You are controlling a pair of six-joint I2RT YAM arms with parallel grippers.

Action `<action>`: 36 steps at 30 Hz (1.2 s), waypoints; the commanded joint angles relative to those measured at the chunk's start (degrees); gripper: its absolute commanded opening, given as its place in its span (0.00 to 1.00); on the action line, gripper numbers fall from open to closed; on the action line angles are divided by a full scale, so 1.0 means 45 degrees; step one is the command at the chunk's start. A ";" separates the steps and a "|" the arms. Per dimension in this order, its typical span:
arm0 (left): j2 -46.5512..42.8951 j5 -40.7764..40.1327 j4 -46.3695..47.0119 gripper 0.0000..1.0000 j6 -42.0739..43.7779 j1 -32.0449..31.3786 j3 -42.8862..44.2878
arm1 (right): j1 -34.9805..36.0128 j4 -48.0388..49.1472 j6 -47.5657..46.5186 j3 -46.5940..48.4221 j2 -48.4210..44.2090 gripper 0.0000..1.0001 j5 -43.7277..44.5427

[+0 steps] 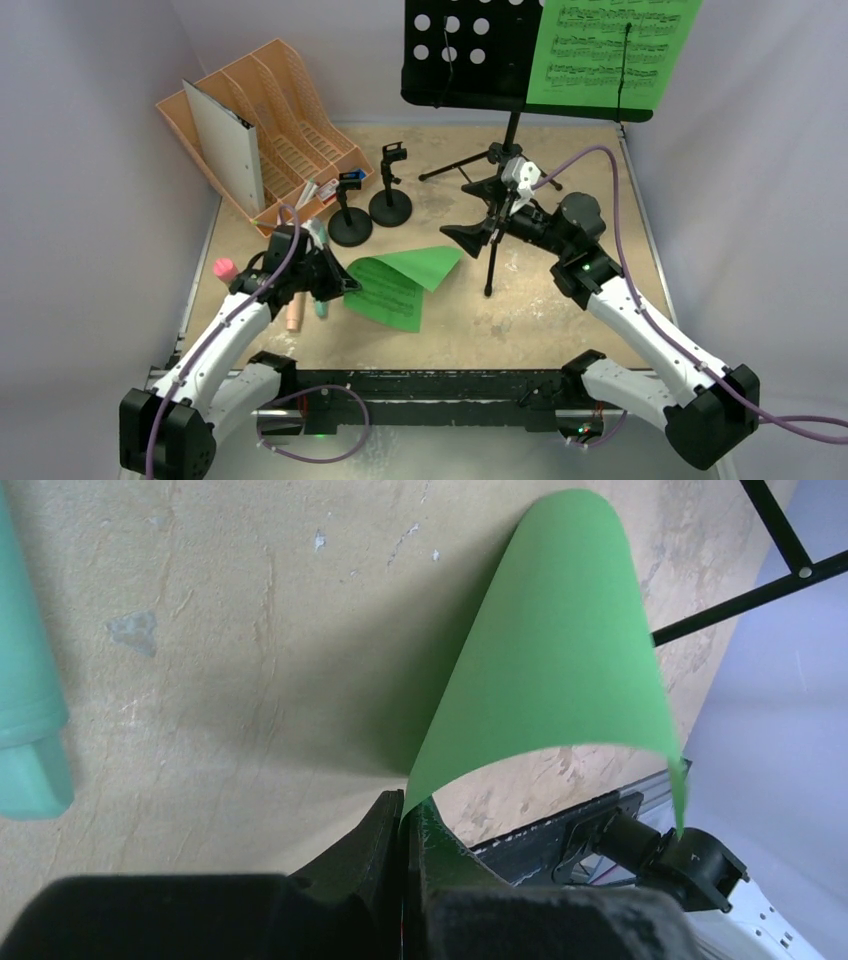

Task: Pack up the instrument practice props
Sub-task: Place the sheet music at the center of the board.

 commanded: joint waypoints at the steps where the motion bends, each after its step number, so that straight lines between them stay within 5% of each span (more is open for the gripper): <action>1: 0.0116 0.0520 0.0989 0.00 -0.0304 0.0082 -0.0300 | 0.0140 0.0882 -0.0163 -0.0292 -0.0053 0.99 0.0044; 16: 0.0945 0.0823 0.1220 0.00 0.0076 0.0017 -0.1144 | 0.0227 0.1240 -0.0193 -0.0581 0.0140 0.98 0.0177; 26: 0.2679 -0.0180 0.1946 0.00 0.0106 -0.2444 -0.0793 | 0.0227 0.1267 -0.0212 -0.0621 0.0164 0.98 0.0134; 36: 0.2693 -0.0483 0.2924 0.00 -0.0439 -0.2536 -0.1336 | 0.0227 0.1130 -0.0232 -0.0660 -0.0078 0.98 0.0372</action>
